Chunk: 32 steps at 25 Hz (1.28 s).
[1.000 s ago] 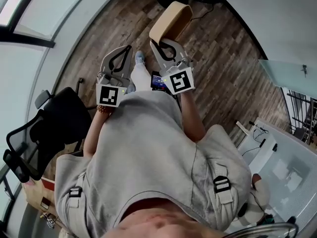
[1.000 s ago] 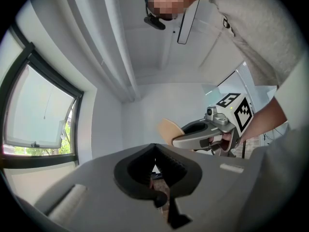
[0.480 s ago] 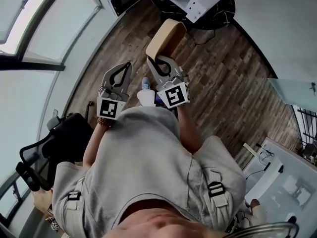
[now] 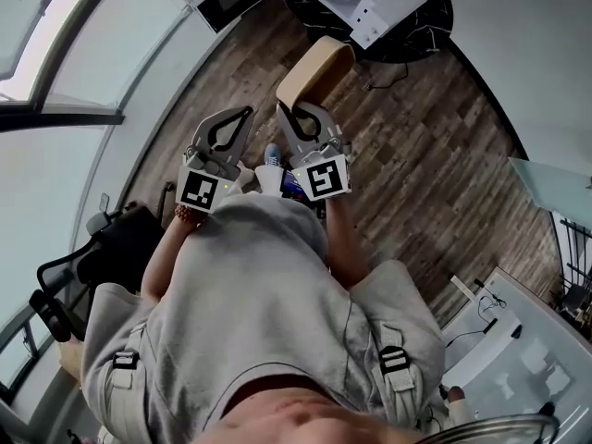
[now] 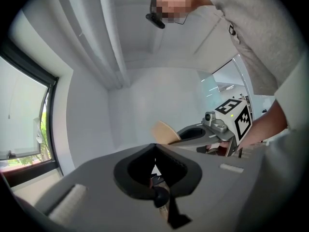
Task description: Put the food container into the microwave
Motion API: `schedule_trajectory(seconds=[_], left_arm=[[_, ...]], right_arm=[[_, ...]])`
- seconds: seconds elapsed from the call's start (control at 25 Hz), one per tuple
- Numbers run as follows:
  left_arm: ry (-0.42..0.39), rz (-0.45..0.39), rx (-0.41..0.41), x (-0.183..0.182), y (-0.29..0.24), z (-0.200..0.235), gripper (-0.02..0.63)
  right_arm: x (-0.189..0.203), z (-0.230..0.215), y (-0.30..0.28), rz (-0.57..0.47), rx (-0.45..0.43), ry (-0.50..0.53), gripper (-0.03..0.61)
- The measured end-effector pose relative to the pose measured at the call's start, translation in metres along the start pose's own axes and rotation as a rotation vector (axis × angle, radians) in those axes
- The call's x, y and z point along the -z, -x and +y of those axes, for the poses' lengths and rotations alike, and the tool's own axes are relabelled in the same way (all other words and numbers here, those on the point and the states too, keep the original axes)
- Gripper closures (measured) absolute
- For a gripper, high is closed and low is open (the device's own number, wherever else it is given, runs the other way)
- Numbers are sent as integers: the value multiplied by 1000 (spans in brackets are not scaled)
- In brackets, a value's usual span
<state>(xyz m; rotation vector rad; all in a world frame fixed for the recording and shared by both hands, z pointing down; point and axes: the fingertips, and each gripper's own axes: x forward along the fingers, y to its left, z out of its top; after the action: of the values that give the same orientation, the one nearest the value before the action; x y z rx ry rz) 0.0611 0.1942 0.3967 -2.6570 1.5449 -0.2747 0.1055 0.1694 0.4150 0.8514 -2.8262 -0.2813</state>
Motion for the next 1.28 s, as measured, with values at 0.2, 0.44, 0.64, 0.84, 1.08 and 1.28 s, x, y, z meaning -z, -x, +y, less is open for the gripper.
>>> schedule_trajectory(seconds=[0.2, 0.44, 0.64, 0.84, 1.08, 1.28], left_arm=[[11, -2, 16, 3, -14, -5, 617], [13, -25, 63, 9, -36, -1, 616], [37, -52, 67, 7, -57, 12, 615], [63, -35, 74, 13, -80, 32, 615], [52, -42, 115, 14, -103, 53, 616], [67, -49, 150, 14, -125, 77, 615]], right_arm=[[8, -15, 5, 14, 37, 5, 548], [21, -18, 5, 52, 58, -2, 548], [27, -27, -7, 109, 27, 27, 548], [23, -45, -28, 118, 17, 40, 548], [25, -69, -50, 134, 55, 38, 548], [23, -82, -72, 150, 82, 39, 548]])
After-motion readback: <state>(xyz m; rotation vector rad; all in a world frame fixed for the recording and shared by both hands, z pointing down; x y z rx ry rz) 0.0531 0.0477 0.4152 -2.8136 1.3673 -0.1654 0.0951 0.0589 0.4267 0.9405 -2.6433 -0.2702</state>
